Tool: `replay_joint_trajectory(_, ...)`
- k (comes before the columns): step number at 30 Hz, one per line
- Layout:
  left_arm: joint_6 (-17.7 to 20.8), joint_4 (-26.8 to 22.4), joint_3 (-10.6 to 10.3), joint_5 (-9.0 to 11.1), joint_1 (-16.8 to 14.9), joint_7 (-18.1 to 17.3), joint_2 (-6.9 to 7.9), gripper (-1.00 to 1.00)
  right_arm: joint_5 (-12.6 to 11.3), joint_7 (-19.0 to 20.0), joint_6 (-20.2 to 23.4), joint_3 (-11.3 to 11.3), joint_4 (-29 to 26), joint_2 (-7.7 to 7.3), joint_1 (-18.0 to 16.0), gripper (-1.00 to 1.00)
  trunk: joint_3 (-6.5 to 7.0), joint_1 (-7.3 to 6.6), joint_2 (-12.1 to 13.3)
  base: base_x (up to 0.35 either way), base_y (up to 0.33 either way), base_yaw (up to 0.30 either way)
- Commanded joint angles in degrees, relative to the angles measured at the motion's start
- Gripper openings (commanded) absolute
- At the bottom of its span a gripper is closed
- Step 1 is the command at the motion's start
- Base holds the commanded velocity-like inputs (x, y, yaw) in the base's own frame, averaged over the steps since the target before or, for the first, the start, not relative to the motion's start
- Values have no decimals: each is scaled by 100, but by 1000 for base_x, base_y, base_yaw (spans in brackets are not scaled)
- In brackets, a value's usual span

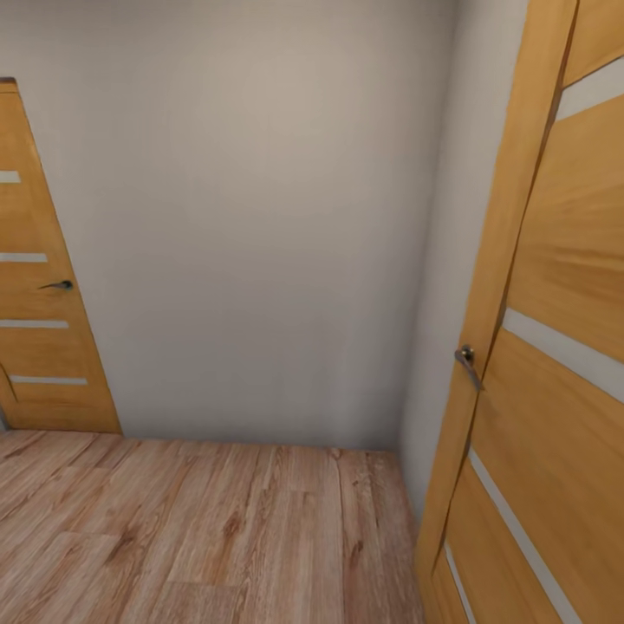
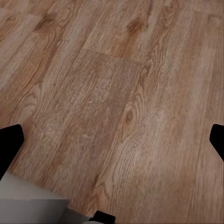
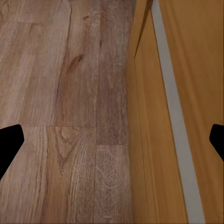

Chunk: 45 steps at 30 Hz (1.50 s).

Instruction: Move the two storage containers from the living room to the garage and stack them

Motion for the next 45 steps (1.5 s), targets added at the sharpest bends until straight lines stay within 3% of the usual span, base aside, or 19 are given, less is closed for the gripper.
replay_joint_trajectory(1, -28, 14, 3, 42, -6, -27, -1, 100, -48, 9, -6, 14, -11, -1, 3, 100, -6, 2, -3, 91, 0, 0)
replay_joint_trajectory(26, -28, 11, 3, 35, -6, -27, -1, 100, -33, 25, -6, 15, -11, -1, 3, 100, -6, 2, -3, 12, 0, 0)
replay_joint_trajectory(35, -28, 11, 3, 51, -6, -27, 8, 100, -33, 25, -6, 15, -11, -1, 3, 100, -6, 2, -3, 249, 0, 0)
replay_joint_trajectory(45, -28, 10, 3, 46, -6, -27, 8, 100, -33, 18, -6, 21, -11, -1, 3, 100, -6, 2, -3, 22, 0, 0)
